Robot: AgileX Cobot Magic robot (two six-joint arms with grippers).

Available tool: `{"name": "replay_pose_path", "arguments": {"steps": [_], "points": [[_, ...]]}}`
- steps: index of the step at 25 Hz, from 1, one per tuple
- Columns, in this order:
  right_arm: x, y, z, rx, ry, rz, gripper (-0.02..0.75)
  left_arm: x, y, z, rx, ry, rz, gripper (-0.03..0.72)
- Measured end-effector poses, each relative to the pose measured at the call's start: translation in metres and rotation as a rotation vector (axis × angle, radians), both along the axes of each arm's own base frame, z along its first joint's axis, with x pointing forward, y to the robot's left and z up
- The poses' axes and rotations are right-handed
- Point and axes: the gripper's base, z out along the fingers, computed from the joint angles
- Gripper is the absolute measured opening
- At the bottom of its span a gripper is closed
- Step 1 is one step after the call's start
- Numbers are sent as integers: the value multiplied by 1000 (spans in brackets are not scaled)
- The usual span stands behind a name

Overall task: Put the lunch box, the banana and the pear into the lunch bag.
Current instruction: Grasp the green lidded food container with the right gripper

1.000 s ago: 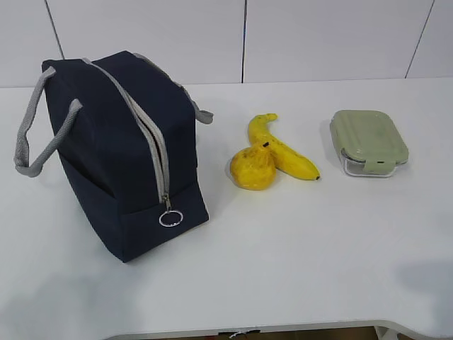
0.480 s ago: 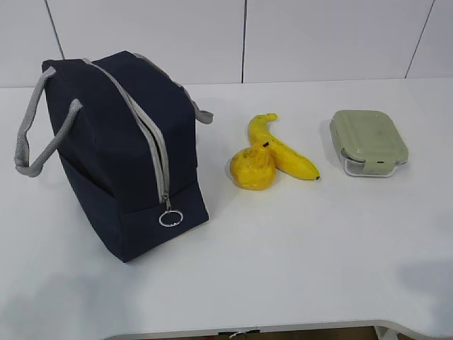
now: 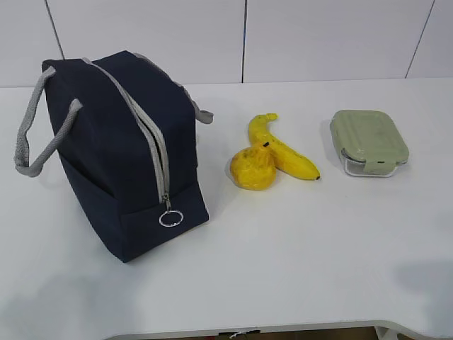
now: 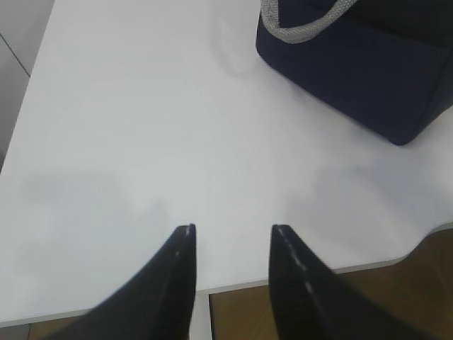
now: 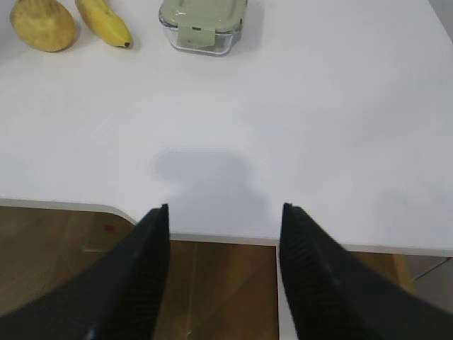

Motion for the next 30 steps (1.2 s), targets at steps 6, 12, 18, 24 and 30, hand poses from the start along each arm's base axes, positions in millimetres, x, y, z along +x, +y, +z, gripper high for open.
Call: {"name": "replay_pose_path", "arguments": {"steps": [6, 12, 18, 24, 30], "points": [[1, 0, 0, 0, 5, 0, 431, 0, 0, 0, 0, 0, 0, 244], [15, 0, 1, -4, 90, -1, 431, 0, 0, 0, 0, 0, 0, 244], [31, 1, 21, -3, 46, 1, 432, 0, 0, 0, 0, 0, 0, 243], [51, 1, 39, -4, 28, 2, 432, 0, 0, 0, 0, 0, 0, 242], [72, 2, 55, -4, 13, 3, 432, 0, 0, 0, 0, 0, 0, 242]]}}
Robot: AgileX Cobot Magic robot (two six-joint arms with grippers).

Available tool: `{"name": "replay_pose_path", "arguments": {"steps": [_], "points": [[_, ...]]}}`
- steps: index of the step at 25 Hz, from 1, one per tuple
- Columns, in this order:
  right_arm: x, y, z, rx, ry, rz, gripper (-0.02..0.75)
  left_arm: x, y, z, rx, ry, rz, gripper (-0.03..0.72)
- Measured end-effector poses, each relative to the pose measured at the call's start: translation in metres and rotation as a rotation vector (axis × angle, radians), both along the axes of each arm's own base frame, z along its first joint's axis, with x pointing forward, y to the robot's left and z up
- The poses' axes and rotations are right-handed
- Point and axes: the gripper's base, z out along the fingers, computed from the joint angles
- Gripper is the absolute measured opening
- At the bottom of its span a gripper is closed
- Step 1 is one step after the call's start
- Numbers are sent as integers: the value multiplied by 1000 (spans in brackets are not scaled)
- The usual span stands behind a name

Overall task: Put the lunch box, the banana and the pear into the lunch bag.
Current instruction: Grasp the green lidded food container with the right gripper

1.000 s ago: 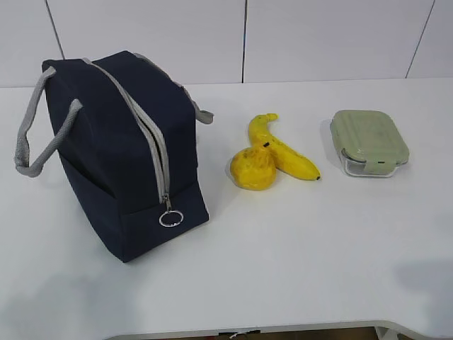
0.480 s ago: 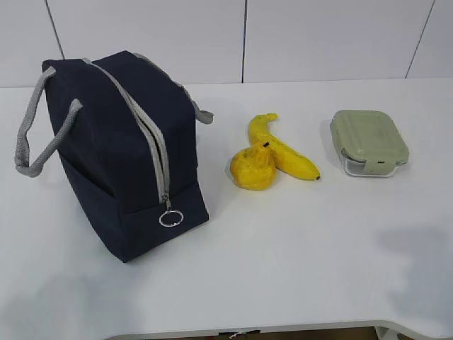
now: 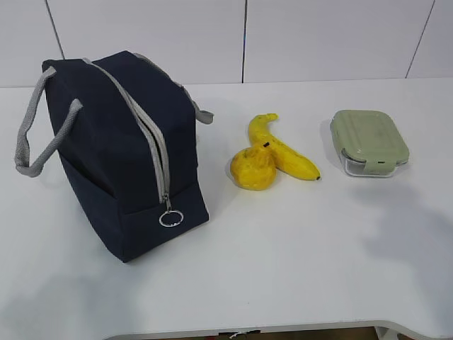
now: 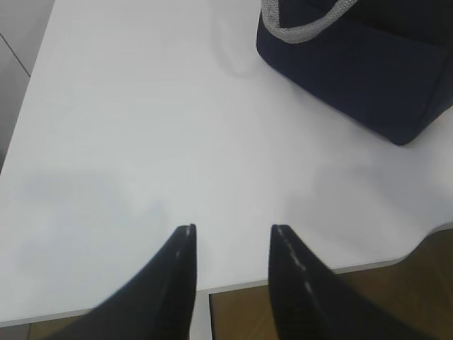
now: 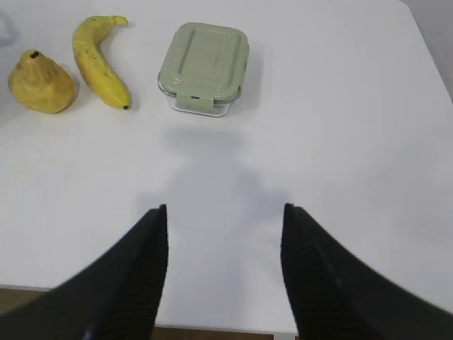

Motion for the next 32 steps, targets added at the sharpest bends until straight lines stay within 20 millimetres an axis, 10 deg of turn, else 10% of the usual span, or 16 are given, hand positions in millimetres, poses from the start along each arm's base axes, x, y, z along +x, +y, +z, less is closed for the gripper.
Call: {"name": "replay_pose_path", "arguments": {"steps": [22, 32], "points": [[79, 2, 46, 1, 102, 1, 432, 0, 0, 1, 0, -2, 0, 242], [117, 3, 64, 0, 121, 1, 432, 20, 0, 45, -1, 10, 2, 242]]}}
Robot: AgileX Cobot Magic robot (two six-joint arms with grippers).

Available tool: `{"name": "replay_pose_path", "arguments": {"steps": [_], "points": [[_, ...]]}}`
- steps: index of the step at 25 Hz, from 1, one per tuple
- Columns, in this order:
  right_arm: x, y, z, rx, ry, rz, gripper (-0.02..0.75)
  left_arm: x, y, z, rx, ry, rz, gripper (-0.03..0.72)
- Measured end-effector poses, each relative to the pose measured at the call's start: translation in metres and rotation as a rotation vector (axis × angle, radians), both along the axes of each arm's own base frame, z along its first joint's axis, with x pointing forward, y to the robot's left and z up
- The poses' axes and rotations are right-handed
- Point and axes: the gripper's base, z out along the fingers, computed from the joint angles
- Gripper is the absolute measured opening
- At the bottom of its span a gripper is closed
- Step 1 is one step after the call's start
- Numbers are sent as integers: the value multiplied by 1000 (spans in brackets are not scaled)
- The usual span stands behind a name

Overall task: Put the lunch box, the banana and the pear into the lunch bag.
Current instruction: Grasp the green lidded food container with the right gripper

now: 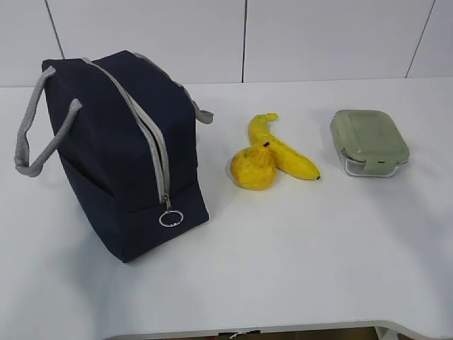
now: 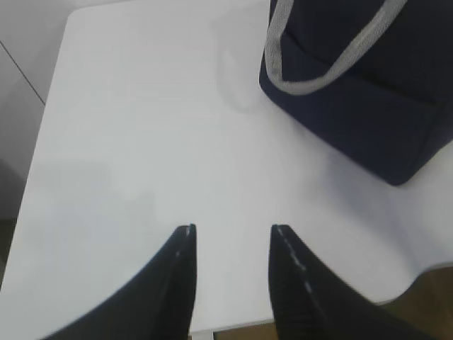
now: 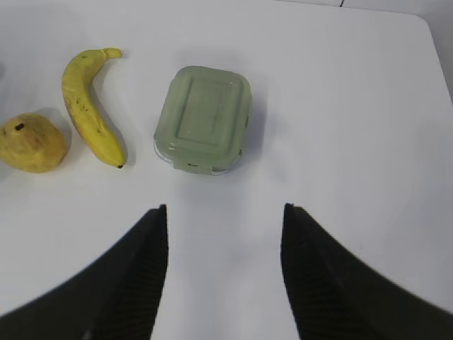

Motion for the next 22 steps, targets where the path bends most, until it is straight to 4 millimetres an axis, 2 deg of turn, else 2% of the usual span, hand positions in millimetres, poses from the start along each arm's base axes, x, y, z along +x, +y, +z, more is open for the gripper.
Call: {"name": "replay_pose_path", "arguments": {"steps": [4, 7, 16, 22], "points": [[11, 0, 0, 0, 18, 0, 432, 17, 0, 23, -8, -35, 0, 242], [18, 0, -2, -1, 35, 0, 432, 32, -1, 32, -27, -37, -5, 242], [27, 1, -5, -1, 57, 0, 432, 93, -11, 21, -174, 129, -40, 242], [29, 1, -8, -3, 109, -1, 432, 109, -15, 21, -206, 106, -72, 242]]}}
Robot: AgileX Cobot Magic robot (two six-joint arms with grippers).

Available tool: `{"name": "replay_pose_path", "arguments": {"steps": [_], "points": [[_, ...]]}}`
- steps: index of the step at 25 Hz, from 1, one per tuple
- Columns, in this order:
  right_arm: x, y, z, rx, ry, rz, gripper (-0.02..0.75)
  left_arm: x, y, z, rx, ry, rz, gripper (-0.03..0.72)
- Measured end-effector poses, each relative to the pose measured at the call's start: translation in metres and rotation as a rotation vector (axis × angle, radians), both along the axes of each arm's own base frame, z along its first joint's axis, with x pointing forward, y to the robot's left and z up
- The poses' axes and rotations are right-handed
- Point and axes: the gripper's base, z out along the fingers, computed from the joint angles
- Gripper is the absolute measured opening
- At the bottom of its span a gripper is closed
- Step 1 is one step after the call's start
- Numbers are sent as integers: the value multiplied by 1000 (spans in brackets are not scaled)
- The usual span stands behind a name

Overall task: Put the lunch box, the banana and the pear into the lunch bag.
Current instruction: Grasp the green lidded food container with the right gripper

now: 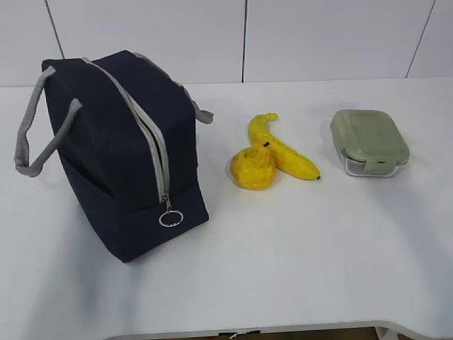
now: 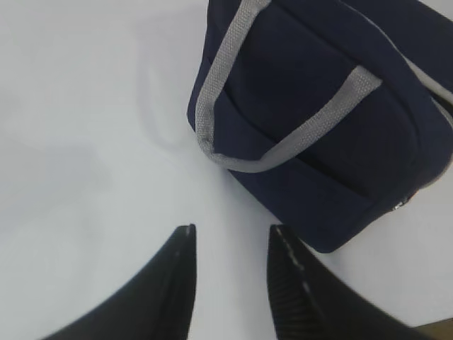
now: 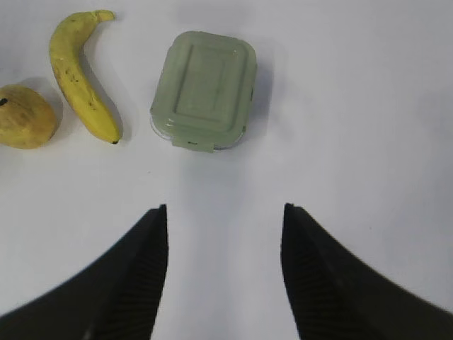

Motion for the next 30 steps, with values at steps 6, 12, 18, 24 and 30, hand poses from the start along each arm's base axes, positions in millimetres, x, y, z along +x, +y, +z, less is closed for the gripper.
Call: {"name": "replay_pose_path", "arguments": {"steps": [6, 12, 18, 24, 30], "points": [[15, 0, 7, 1, 58, -1, 432, 1, 0, 1, 32, -22, -19, 242], [37, 2, 11, 11, 147, 1, 431, 1, 0, 1, 69, -36, -44, 242], [58, 3, -6, 13, 265, 22, 431, 1, 0, 1, 78, -37, -49, 242], [72, -10, -21, 139, 325, 52, 431, 1, 1, 1, 84, -39, -47, 242], [82, -40, -28, 288, 301, 28, 431, 1, 1, 1, 92, -40, -51, 242]]}}
